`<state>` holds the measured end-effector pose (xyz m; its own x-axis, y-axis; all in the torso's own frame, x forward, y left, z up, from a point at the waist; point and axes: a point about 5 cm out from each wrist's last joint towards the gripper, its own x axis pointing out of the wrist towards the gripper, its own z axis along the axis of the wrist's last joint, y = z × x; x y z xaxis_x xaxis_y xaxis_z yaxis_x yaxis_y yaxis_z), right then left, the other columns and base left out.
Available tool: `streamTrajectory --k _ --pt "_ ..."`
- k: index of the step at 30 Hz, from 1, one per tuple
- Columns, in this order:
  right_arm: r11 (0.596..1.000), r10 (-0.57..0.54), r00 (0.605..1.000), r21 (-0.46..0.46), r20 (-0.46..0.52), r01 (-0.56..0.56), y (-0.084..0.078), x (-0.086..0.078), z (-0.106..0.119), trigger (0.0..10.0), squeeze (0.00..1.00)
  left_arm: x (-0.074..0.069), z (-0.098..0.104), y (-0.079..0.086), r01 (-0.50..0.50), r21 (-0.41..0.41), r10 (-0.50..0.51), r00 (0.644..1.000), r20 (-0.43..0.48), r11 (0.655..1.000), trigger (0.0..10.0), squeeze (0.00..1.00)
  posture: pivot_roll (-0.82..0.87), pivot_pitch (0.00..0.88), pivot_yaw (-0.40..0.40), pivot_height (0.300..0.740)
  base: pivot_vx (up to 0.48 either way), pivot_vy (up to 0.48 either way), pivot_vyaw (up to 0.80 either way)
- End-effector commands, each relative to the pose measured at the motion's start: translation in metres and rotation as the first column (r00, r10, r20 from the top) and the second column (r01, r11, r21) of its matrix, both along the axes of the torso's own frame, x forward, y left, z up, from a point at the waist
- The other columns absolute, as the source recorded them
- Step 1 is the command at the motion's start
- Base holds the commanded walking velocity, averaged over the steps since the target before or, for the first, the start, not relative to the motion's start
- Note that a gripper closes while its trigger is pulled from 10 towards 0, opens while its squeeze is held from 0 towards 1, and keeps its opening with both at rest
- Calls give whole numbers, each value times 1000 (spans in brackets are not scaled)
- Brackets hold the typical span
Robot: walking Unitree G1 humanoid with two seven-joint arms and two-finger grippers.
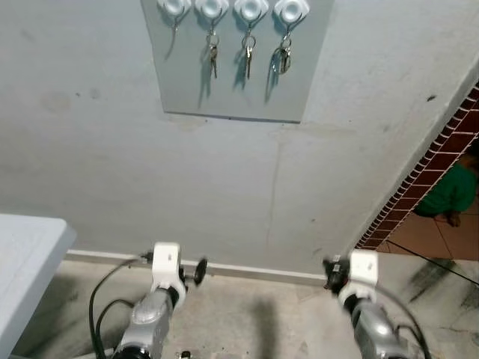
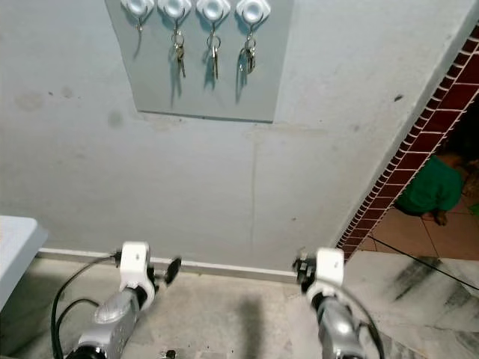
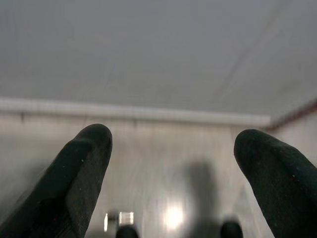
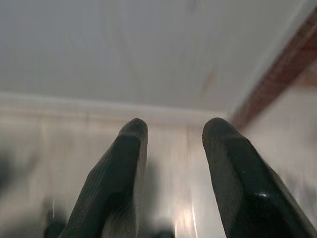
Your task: Hang keys on a hook
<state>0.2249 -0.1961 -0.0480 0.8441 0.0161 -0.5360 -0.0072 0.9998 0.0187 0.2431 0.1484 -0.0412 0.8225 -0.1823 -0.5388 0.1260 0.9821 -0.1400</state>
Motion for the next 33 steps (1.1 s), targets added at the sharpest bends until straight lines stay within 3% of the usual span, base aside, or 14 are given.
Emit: streamTrajectory --k 1,2,3,4,10,16,17,18,33 --pt "1000 14 997 -25 -73 -16 2 -12 -10 10000 263 -13 -11 4 17 51 -14 998 -65 999 10000 0 -73 64 27 732 0 0 0" --pt "998 32 990 -45 -140 -38 4 -26 -20 10000 882 -24 -19 7 21 77 -12 993 -115 997 10000 0 -75 60 27 732 0 0 0" --pt "998 32 990 -45 -140 -38 4 -26 -20 10000 882 -24 -19 7 21 77 -12 993 -115 997 10000 0 -75 60 27 732 0 0 0" --pt "998 37 983 -50 -178 -47 4 -35 -25 10000 1000 -30 -24 9 10 79 1 990 -143 997 10000 0 -71 52 25 732 0 0 0" --pt "998 13 953 -51 -303 -30 0 -64 -40 10000 1000 -52 -37 18 -64 96 85 968 -237 993 10000 0 -70 40 23 732 0 0 0" --pt "998 10 930 -61 -369 -35 -1 -79 -47 10000 1000 -59 -41 16 -35 126 67 964 -259 991 10000 0 -69 35 21 732 0 0 0" --pt "998 13 926 -51 -378 -35 0 -81 -48 10000 329 -61 -42 17 -36 132 70 962 -264 991 10000 0 -72 32 23 732 0 0 0" --pt "1000 24 923 1 -384 -26 3 -83 -49 10000 0 -62 -43 19 -51 129 85 959 -271 990 10000 0 -72 32 23 732 0 0 0" --pt "997 69 913 44 -401 -56 13 -86 -51 10000 0 -65 -44 19 -60 124 93 955 -281 991 10000 0 -62 6 15 732 0 0 0"
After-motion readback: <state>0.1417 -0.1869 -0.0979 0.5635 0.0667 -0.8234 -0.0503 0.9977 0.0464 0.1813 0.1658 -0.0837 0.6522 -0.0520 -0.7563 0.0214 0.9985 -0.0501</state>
